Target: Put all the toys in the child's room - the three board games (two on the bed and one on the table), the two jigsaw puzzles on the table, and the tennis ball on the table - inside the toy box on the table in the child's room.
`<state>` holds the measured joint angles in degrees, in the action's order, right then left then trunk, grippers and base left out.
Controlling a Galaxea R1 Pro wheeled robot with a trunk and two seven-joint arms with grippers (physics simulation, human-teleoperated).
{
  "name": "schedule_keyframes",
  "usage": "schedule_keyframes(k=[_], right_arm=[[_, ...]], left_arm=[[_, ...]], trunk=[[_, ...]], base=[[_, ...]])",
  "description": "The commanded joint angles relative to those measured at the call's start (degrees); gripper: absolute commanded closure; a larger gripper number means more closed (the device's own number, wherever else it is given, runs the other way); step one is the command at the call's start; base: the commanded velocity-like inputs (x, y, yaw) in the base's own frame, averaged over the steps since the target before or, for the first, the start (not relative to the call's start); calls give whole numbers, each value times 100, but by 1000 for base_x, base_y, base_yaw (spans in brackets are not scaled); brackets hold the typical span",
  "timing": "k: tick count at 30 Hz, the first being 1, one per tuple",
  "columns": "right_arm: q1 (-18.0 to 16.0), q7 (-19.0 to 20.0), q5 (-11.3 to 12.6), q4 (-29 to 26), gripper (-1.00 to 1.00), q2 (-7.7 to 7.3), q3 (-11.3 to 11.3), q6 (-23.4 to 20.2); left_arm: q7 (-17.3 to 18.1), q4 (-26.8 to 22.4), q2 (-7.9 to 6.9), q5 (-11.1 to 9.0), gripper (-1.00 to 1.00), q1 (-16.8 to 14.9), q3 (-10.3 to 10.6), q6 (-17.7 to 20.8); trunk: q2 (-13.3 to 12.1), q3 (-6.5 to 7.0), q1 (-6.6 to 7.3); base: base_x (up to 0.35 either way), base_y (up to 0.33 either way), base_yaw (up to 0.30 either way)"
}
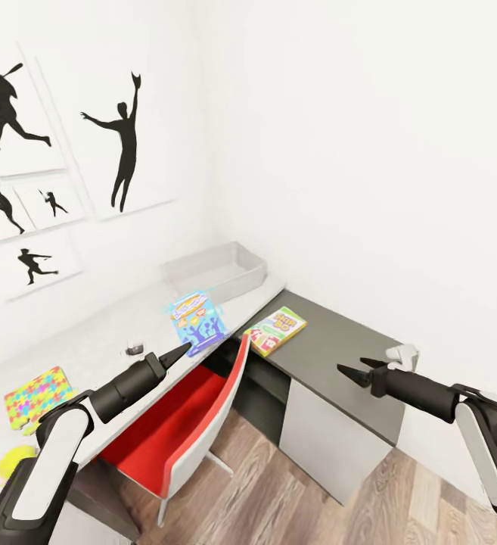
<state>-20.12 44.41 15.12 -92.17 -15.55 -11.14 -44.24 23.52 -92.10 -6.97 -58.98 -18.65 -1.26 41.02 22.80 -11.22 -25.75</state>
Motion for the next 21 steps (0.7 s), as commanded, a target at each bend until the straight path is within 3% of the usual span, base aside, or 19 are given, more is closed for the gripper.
schedule_keyframes(k=[1,21], right_arm=[[-3,12,17,-3,-100,-1,-4,-32],[-2,9,15,-3,-100,2,26,-29]], left_arm=[[1,-1,2,-43,100,-7,-4,46],[3,-1,-3,-43,100,-7,3,52]], trunk=[[12,-11,-3],[12,-11,-3]], base=[[16,-16,289],[25,-5,277]])
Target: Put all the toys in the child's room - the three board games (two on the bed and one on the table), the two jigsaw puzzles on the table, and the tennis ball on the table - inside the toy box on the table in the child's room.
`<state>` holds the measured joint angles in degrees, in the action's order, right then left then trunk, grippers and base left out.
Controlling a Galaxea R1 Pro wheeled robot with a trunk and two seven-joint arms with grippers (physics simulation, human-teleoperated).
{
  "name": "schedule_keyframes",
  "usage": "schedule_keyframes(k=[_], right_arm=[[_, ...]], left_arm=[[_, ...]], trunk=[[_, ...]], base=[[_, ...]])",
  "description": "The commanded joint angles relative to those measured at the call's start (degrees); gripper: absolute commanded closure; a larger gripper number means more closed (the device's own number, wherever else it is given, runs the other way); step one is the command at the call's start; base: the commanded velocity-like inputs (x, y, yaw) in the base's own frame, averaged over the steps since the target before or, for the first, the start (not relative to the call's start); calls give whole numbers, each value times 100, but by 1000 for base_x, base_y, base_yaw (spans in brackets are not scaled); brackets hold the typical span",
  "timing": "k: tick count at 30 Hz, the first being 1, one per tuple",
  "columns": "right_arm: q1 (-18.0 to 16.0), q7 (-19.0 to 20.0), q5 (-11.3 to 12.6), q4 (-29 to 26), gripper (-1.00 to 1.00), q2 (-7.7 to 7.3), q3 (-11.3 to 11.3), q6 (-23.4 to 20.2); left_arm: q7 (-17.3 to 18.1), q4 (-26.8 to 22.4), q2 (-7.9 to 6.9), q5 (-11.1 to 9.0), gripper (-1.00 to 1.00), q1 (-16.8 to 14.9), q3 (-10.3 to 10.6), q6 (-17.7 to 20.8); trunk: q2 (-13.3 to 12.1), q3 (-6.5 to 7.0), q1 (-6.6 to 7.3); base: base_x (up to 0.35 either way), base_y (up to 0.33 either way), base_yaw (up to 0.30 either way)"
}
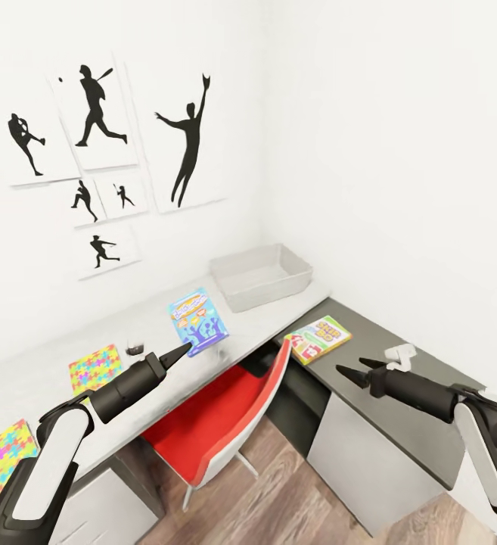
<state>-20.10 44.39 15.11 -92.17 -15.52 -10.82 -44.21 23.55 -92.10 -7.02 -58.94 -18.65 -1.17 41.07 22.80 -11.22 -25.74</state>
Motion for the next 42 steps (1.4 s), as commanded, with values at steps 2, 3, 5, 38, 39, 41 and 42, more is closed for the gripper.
schedule_keyframes(k=[2,3,5,38,39,41,42], right_arm=[[-4,10,15,-3,-100,0,-5,-32],[-3,10,16,-3,-100,1,-6,-32],[-3,10,15,-3,-100,-1,-6,-33],[-10,9,11,-3,-100,-1,-8,-27],[-11,9,11,-3,-100,0,-8,-27],[-11,9,11,-3,-100,1,-8,-27],[-11,9,10,-3,-100,0,-8,-27]], left_arm=[[1,-1,1,-48,100,-8,-6,48],[1,-1,-2,-48,100,-10,-6,48],[1,-1,-5,-48,100,-9,-6,49],[1,-1,-10,-48,100,-7,-6,50],[1,-1,-10,-48,100,-7,-6,50],[1,-1,-10,-48,100,-7,-6,50],[1,-1,-10,-48,100,-7,-6,50]], trunk=[[11,-11,-5],[11,-11,-5],[11,-11,-5],[11,-11,-5],[11,-11,-5],[11,-11,-5],[11,-11,-5]], base=[[186,-69,142],[217,-106,101],[239,-132,73],[182,-97,77],[9,-3,268],[8,-3,262],[6,-2,228]])
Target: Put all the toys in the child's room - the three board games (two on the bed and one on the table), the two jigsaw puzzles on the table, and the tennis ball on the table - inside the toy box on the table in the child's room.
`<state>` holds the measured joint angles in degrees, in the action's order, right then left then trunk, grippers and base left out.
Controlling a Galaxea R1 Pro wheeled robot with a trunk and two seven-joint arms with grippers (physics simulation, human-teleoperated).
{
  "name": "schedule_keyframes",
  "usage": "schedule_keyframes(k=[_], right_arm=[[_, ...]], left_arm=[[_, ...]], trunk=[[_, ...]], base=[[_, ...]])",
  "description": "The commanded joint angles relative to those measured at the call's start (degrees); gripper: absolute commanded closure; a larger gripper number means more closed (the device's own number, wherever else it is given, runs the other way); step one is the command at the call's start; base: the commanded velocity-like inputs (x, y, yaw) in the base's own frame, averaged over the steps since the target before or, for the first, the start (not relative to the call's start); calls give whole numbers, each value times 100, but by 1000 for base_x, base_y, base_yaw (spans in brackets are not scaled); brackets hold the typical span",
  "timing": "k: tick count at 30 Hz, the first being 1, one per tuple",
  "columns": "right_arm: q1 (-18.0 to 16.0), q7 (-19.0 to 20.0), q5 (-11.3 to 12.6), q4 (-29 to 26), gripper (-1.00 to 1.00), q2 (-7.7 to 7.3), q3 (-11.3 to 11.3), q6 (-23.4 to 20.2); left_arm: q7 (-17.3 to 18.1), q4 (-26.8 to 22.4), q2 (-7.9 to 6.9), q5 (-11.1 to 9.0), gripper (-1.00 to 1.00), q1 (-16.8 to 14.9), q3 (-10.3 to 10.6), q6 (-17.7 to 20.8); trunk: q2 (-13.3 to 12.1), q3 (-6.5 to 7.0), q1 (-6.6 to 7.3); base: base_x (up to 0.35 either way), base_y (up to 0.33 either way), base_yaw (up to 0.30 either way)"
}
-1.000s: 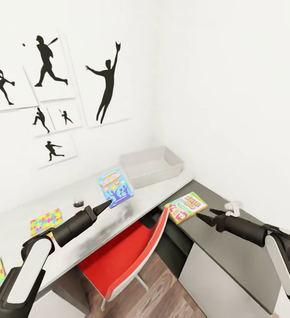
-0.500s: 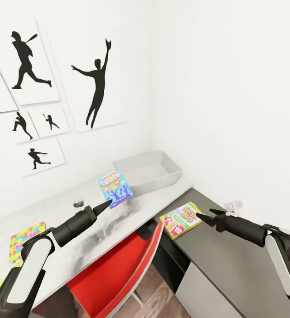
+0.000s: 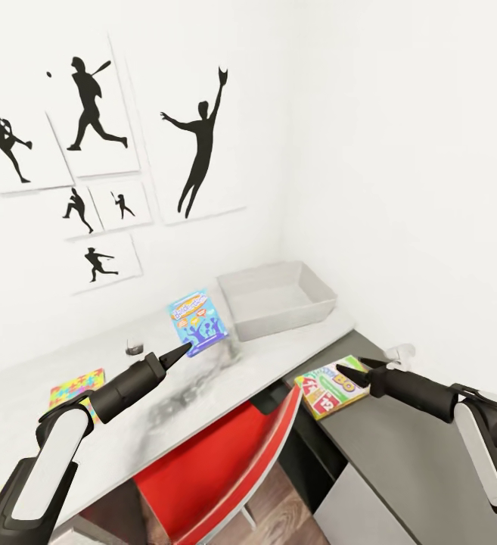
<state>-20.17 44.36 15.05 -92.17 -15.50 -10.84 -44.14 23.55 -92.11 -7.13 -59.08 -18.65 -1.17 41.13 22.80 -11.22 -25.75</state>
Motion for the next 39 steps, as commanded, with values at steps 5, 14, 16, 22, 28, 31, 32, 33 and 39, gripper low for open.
schedule_keyframes(k=[5,14,16,22,28,31,32,33,39], right_arm=[[-4,11,17,-3,-100,0,-9,-33],[-4,11,18,-3,-100,-4,-14,-38],[-4,11,18,-3,-100,-4,-14,-39],[-4,15,17,-3,-100,-5,-23,-41],[-4,13,16,-3,-100,-5,-23,-44],[-4,14,17,-3,-100,-5,-15,-52],[-4,15,19,-3,-100,-5,-15,-55],[-4,25,21,-3,-100,-5,-24,-61],[-4,36,24,-3,-100,-5,-47,-69]], left_arm=[[0,0,3,-34,100,-7,-6,44],[2,0,10,-34,100,-3,4,36],[1,0,10,-34,100,-4,6,36],[-2,0,10,-34,100,-3,9,35],[-2,0,10,-34,100,-4,11,37],[-4,0,10,-34,100,-6,11,38],[-5,0,10,-34,100,-6,11,39],[-7,0,10,-34,100,-6,11,41],[-8,0,10,-34,100,-7,11,44]], trunk=[[12,-11,-3],[12,-11,-3],[12,-11,-3],[12,-11,-3],[12,-11,-3],[12,-11,-3],[12,-11,-3],[12,-11,-3],[12,-11,-3]], base=[[4,-1,156],[134,0,35],[187,0,9],[92,0,5],[29,0,1],[12,0,1],[7,0,0],[4,0,0],[1,0,0]])
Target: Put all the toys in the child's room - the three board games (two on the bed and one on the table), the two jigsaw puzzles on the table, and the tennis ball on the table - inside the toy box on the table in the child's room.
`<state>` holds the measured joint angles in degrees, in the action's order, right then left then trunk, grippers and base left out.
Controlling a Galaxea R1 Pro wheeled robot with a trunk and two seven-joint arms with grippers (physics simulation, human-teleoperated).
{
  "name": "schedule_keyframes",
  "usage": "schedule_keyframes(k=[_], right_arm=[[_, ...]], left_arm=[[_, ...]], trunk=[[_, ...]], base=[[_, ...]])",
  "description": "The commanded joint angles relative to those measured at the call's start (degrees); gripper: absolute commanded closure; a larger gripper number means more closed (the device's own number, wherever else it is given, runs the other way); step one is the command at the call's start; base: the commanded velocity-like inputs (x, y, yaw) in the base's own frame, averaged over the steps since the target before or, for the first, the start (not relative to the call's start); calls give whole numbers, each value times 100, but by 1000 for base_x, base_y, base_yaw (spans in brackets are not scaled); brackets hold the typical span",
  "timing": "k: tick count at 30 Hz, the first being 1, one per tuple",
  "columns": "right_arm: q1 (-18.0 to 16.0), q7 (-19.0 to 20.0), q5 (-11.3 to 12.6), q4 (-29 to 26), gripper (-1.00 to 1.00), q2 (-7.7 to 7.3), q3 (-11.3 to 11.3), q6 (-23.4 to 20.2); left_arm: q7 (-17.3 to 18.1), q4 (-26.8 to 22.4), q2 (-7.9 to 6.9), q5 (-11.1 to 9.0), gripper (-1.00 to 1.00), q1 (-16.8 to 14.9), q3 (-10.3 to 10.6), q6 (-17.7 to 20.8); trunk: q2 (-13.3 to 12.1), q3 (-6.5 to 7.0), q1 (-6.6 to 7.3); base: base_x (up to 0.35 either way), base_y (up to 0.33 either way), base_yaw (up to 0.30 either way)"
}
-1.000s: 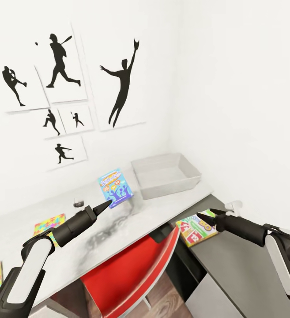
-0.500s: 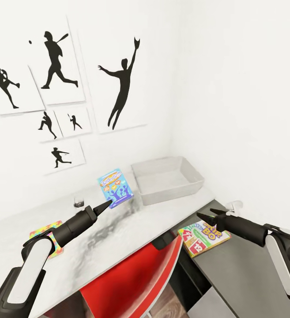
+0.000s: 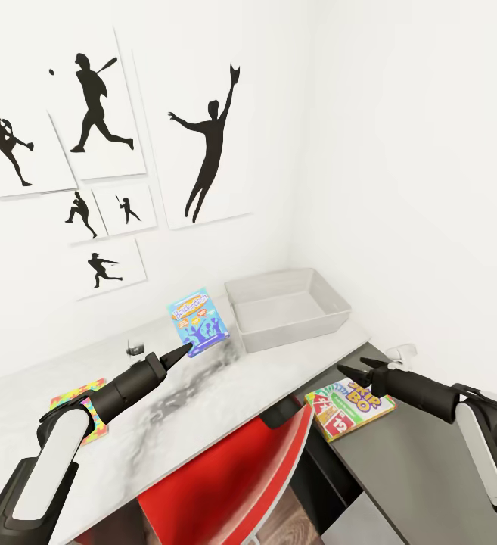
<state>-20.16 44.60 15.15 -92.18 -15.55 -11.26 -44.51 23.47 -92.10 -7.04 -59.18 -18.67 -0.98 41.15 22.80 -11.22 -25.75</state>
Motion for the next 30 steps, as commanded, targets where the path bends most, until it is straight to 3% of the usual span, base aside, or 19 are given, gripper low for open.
schedule_keyframes(k=[1,11,16,21,23,27,28,29,30], right_arm=[[-5,14,15,-2,-100,0,-6,-34],[-5,20,16,-2,-100,-4,-14,-44],[-10,29,21,-2,-100,-7,-19,-54],[-12,34,25,-2,-100,-8,-22,-63],[-13,35,28,-2,-100,-9,-21,-68],[-18,38,40,-2,-100,-26,-24,-79],[-18,38,40,-2,-100,-26,-24,-79],[-22,38,47,-2,-100,-36,-24,-84],[-22,38,47,-2,-100,-36,-24,-84]], left_arm=[[0,-1,1,-23,100,-5,-7,42],[-3,-1,13,-25,100,-51,-6,46],[-90,2,77,-28,100,-343,72,159],[-610,50,285,-20,100,-719,199,394],[-1011,114,372,-59,100,-958,213,525],[-1774,589,448,-464,100,-1657,183,762],[-1774,589,448,-464,100,-1657,183,762],[-2104,1025,477,-748,100,-2082,186,819],[-2104,1025,477,-748,100,-2082,186,819]], trunk=[[12,-11,-3],[12,-11,-3],[12,-11,-3],[12,-11,-3],[12,-11,-3],[12,-11,-3],[12,-11,-3],[12,-11,-3],[12,-11,-3]], base=[[0,0,0],[0,0,0],[0,0,0],[0,0,0],[0,0,0],[0,0,0],[0,0,0],[0,0,0],[0,0,0]])
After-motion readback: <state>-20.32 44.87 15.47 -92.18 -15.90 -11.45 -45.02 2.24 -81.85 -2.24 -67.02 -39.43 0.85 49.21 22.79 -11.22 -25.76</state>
